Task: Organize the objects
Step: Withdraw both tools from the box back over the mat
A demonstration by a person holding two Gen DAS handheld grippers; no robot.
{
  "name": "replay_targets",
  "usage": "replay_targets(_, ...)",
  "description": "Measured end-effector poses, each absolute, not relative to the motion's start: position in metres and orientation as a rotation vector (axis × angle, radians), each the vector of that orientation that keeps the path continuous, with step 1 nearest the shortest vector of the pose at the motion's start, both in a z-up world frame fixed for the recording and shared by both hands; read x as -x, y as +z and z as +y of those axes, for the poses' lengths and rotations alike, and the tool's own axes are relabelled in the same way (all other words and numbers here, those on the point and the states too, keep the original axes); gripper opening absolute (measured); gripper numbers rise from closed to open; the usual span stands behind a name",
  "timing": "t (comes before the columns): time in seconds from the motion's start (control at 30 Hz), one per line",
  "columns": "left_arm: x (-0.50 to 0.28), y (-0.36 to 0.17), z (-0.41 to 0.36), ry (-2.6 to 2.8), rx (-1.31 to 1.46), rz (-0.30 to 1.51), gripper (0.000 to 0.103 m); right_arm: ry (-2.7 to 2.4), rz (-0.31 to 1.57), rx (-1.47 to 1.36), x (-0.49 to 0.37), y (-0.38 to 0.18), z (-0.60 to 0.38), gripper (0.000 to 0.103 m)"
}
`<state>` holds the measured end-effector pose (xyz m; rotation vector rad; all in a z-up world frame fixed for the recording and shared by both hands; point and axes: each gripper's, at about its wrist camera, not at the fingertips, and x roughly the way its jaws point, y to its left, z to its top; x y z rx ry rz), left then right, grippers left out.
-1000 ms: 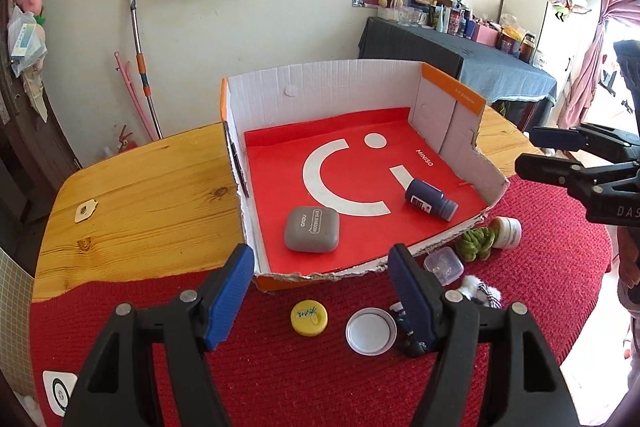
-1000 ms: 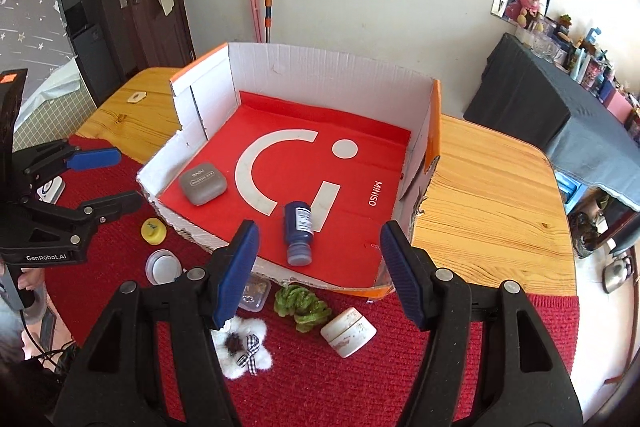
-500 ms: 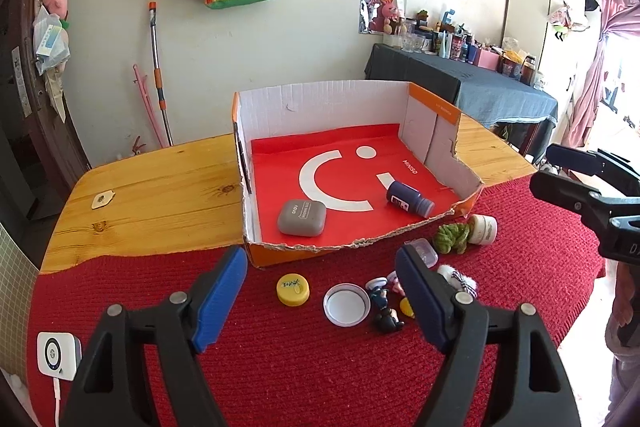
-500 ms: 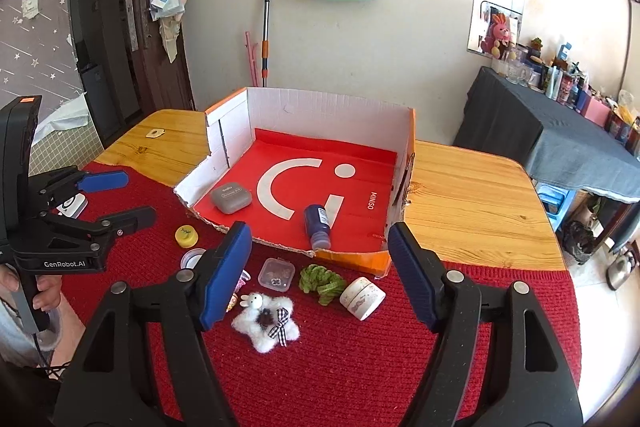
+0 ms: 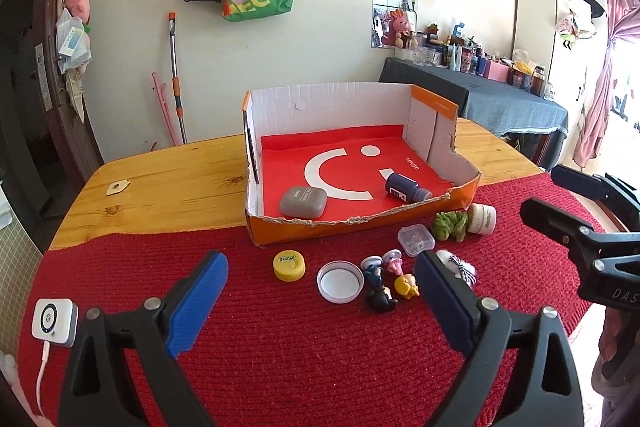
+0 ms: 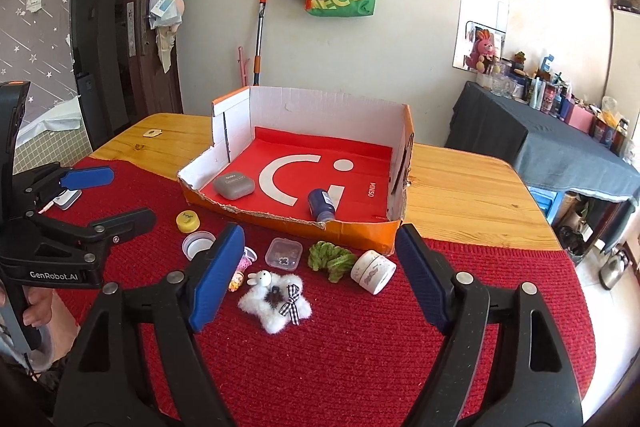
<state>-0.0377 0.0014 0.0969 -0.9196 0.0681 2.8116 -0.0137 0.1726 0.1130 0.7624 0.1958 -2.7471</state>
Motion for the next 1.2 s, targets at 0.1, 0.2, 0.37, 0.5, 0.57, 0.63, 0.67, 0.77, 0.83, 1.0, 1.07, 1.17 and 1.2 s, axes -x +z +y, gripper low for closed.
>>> replay_targets(0.1,0.034,0.088,-0.002,2.817,0.933,0.004,0.097,-2.765,0.187,-0.756,0.008,0.104,0.173,0.081)
replay_targets(0.2,0.032,0.077,-0.004,2.813,0.958,-0.044,0.099,-2.766,0.143,-0.777,0.006,0.092,0.175,0.083)
replay_targets(0.37,0.031,0.055,-0.005,2.798,1.04,-0.1,0.099,-2.755,0.068,-0.857,0.008,0.071,0.178,0.084)
replay_targets(0.5,0.032,0.041,-0.007,2.784,1.101,-0.132,0.099,-2.734,0.019,-0.938,0.014,0.054,0.179,0.084)
replay_targets(0.57,0.033,0.036,-0.008,2.782,1.125,-0.131,0.099,-2.726,0.005,-0.967,0.015,0.047,0.18,0.084)
replay_targets(0.63,0.034,0.032,-0.01,2.776,1.146,-0.14,0.099,-2.716,-0.012,-0.992,0.016,0.042,0.181,0.084)
replay_targets(0.67,0.035,0.03,-0.011,2.772,1.157,-0.145,0.099,-2.709,-0.022,-1.005,0.017,0.039,0.181,0.084)
replay_targets(0.77,0.037,0.027,-0.012,2.761,1.18,-0.157,0.099,-2.695,-0.043,-1.036,0.02,0.034,0.183,0.084)
replay_targets(0.83,0.039,0.025,-0.013,2.752,1.192,-0.16,0.099,-2.69,-0.047,-1.051,0.021,0.032,0.183,0.084)
replay_targets(1.0,0.045,0.02,-0.014,2.716,1.238,-0.171,0.099,-2.675,-0.033,-1.076,0.024,0.03,0.182,0.084)
replay_targets(1.07,0.048,0.018,-0.014,2.703,1.257,-0.16,0.099,-2.669,-0.015,-1.085,0.025,0.029,0.18,0.084)
replay_targets(1.17,0.051,0.017,-0.014,2.688,1.269,-0.141,0.099,-2.649,0.004,-1.101,0.027,0.027,0.178,0.084)
replay_targets(1.2,0.052,0.018,-0.013,2.682,1.269,-0.133,0.099,-2.641,0.006,-1.108,0.028,0.027,0.177,0.084)
